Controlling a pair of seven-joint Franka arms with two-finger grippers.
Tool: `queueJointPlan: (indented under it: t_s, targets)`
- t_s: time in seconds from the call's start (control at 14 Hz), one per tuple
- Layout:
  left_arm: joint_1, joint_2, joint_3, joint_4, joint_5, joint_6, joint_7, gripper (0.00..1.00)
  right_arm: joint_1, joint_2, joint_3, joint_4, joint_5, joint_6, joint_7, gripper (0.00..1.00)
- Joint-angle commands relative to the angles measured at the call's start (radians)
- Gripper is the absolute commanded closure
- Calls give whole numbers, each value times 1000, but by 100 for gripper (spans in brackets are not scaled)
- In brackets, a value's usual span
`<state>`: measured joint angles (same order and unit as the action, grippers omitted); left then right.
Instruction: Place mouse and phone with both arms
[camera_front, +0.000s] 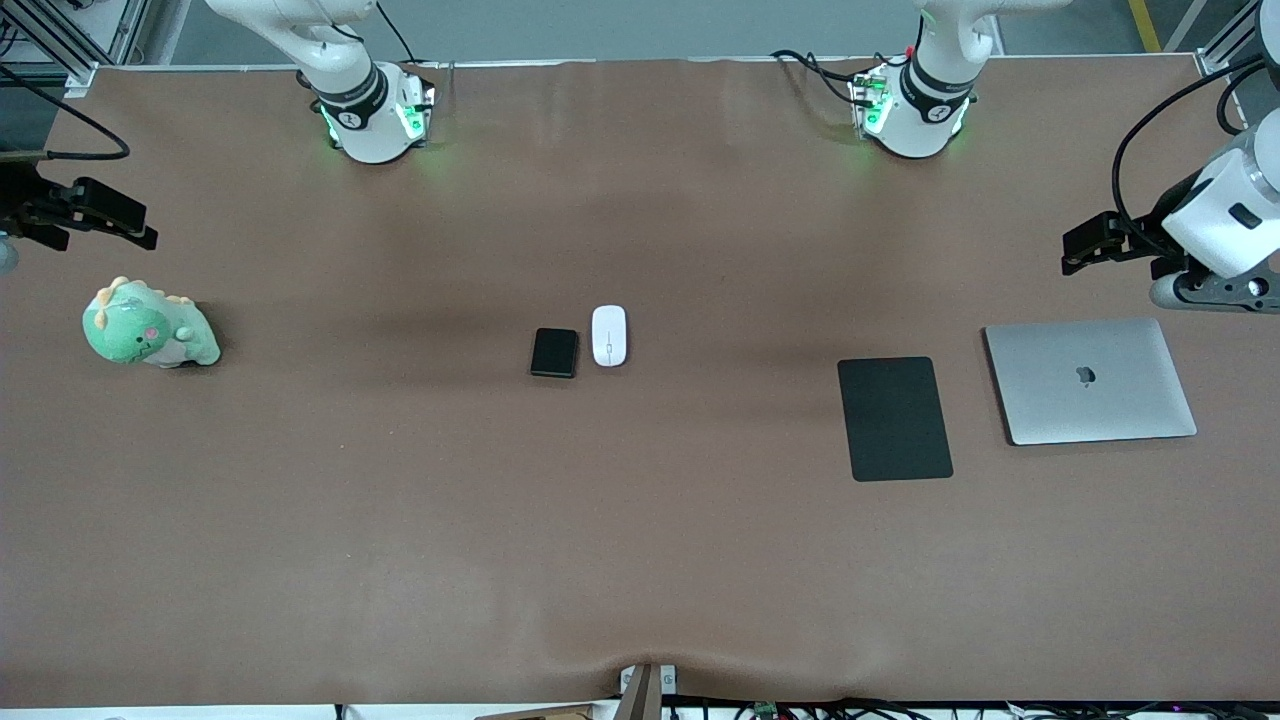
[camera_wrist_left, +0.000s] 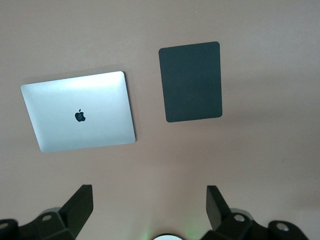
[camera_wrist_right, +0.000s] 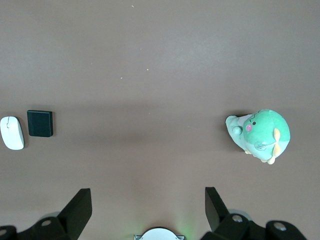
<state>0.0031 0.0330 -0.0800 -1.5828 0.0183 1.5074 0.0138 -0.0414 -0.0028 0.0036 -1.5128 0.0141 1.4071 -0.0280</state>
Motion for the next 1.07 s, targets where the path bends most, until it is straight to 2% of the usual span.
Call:
queueJointPlan:
  t_s: [0.0,0.64,1.0]
  targets:
    - [5,5,-1,7,3,-19,25,0,-11,-2,9,-1,9,4,-1,0]
    - [3,5,-3,12,3,-22,22,0,-9,4,9,2,6,39,-10,0]
    - [-14,28,-9,38,8,-22,6,0,-14,4,12,40,7,21,-1,0]
